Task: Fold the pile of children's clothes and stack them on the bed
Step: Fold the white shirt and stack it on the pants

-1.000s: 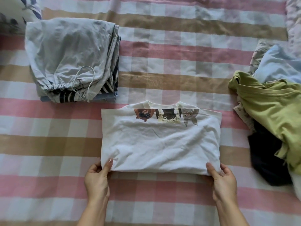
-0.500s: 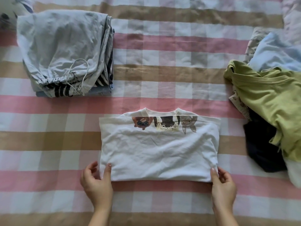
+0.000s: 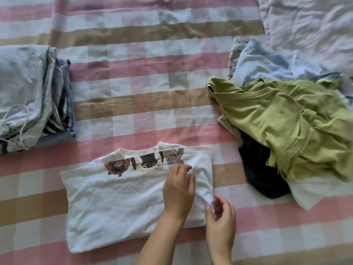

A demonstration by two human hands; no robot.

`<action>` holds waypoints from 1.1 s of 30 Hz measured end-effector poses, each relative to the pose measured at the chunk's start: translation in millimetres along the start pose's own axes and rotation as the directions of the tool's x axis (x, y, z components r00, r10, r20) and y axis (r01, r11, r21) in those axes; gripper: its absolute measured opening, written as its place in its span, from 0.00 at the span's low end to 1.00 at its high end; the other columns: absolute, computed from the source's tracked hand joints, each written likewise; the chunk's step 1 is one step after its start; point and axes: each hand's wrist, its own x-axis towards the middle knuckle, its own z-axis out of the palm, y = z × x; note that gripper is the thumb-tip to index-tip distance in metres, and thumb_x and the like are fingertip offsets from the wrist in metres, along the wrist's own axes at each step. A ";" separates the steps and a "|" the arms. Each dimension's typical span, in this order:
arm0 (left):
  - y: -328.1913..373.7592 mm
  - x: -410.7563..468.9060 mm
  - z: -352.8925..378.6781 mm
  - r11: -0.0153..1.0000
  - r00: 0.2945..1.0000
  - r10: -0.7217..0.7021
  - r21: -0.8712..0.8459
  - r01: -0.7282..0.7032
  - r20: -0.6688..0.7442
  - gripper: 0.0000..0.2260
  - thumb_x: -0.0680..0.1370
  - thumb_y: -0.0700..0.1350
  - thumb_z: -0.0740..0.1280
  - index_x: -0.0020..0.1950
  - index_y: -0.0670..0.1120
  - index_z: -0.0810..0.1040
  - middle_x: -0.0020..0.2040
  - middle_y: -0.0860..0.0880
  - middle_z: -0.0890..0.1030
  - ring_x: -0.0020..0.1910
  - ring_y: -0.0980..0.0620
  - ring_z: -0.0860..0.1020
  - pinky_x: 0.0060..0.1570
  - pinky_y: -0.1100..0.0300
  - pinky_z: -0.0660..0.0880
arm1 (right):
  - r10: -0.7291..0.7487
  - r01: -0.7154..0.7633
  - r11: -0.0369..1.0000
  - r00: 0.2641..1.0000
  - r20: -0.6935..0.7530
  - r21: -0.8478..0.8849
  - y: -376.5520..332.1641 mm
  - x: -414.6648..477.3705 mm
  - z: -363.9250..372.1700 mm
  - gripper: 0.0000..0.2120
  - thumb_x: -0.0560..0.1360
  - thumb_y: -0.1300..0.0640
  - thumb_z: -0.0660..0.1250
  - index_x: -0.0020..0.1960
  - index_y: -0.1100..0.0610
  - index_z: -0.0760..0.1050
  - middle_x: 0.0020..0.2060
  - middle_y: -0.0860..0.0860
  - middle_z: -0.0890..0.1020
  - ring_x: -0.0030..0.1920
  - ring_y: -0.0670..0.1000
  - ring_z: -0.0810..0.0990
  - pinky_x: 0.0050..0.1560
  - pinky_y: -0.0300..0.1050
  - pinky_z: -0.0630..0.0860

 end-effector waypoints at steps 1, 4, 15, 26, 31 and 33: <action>4.3 5.3 9.1 0.999 1.000 0.000 0.054 0.000 0.008 0.07 0.72 0.39 0.69 0.49 0.40 0.76 0.46 0.44 0.77 0.44 0.44 0.76 0.41 0.50 0.76 | 0.028 -0.028 1.000 1.000 0.006 0.002 3.2 1.0 -0.7 0.14 0.71 0.64 0.70 0.56 0.58 0.76 0.48 0.51 0.77 0.49 0.54 0.77 0.49 0.45 0.74; 10.5 16.8 26.6 0.970 0.993 -0.114 0.221 0.105 0.029 0.17 0.69 0.52 0.72 0.51 0.43 0.74 0.50 0.45 0.75 0.49 0.44 0.74 0.45 0.51 0.72 | 0.165 -0.166 0.986 0.983 0.078 0.006 9.3 2.1 -0.8 0.15 0.70 0.58 0.73 0.55 0.55 0.78 0.44 0.49 0.80 0.45 0.51 0.78 0.45 0.42 0.72; 11.1 33.4 26.2 0.968 0.970 -0.237 0.100 0.231 0.049 0.09 0.70 0.40 0.66 0.49 0.40 0.74 0.46 0.44 0.76 0.47 0.44 0.74 0.43 0.52 0.69 | 0.071 -0.070 0.996 0.997 -0.011 0.061 0.6 -16.1 2.9 0.11 0.61 0.71 0.75 0.41 0.59 0.83 0.36 0.52 0.80 0.35 0.38 0.76 0.35 0.23 0.68; -64.6 11.1 -135.8 0.270 0.876 -0.373 -0.868 0.417 0.305 0.17 0.69 0.32 0.64 0.49 0.51 0.82 0.45 0.49 0.83 0.46 0.52 0.81 0.43 0.63 0.78 | -0.478 0.493 0.859 0.676 0.561 0.137 -81.2 -112.1 35.7 0.10 0.69 0.53 0.72 0.36 0.60 0.83 0.25 0.39 0.76 0.31 0.36 0.72 0.39 0.30 0.70; -124.0 -3.5 -179.7 0.267 0.849 -0.465 -0.874 0.406 0.253 0.23 0.73 0.28 0.56 0.50 0.53 0.82 0.47 0.48 0.84 0.47 0.51 0.82 0.43 0.60 0.79 | -0.530 0.533 0.826 0.624 0.574 0.183 -73.7 -155.4 97.9 0.09 0.71 0.57 0.71 0.33 0.58 0.81 0.29 0.47 0.78 0.33 0.42 0.75 0.38 0.27 0.70; -141.2 -6.5 -187.6 0.284 0.836 -0.496 -0.866 0.413 0.236 0.23 0.74 0.28 0.56 0.51 0.52 0.81 0.49 0.47 0.83 0.49 0.50 0.81 0.44 0.60 0.78 | -0.578 0.612 0.780 0.624 0.526 0.131 -67.8 -164.1 118.8 0.05 0.72 0.56 0.70 0.39 0.54 0.83 0.33 0.41 0.80 0.35 0.42 0.76 0.38 0.27 0.72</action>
